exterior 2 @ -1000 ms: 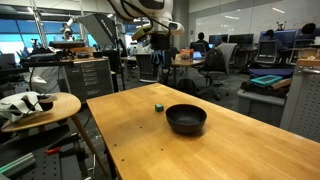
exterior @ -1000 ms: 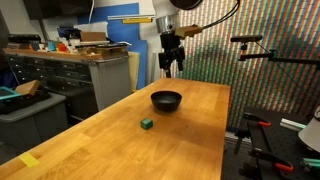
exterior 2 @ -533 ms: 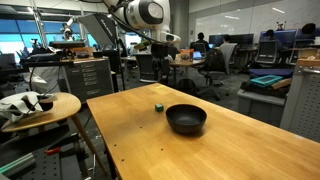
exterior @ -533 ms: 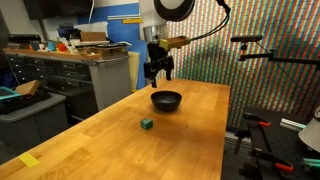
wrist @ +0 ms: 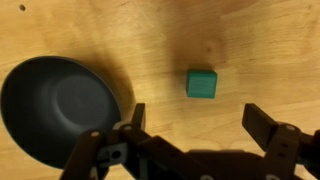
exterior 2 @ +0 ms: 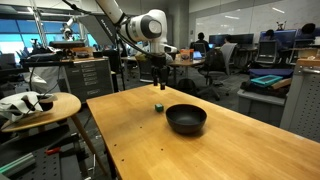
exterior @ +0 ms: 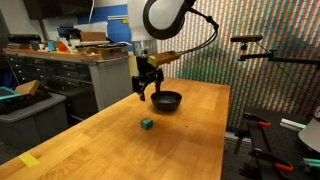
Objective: Put the green block inside the bowl
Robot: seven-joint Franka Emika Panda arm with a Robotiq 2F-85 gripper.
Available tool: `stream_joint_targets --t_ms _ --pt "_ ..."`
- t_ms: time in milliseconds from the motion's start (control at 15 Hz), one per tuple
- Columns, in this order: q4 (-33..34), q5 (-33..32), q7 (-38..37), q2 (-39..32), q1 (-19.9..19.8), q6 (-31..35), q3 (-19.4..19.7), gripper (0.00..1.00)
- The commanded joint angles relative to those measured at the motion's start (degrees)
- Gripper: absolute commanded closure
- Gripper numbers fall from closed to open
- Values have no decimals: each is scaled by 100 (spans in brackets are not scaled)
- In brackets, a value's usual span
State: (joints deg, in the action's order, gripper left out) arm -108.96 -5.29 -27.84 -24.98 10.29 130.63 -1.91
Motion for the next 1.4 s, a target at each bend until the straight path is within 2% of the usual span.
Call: stream_joint_targets --t_ms 0,533,1333 --pt "273 23 44 -335 217 350 -14 0" --pt "201 -89 36 -706 570 686 89 0" --pt "157 -107 -20 -1121 586 792 279 0"
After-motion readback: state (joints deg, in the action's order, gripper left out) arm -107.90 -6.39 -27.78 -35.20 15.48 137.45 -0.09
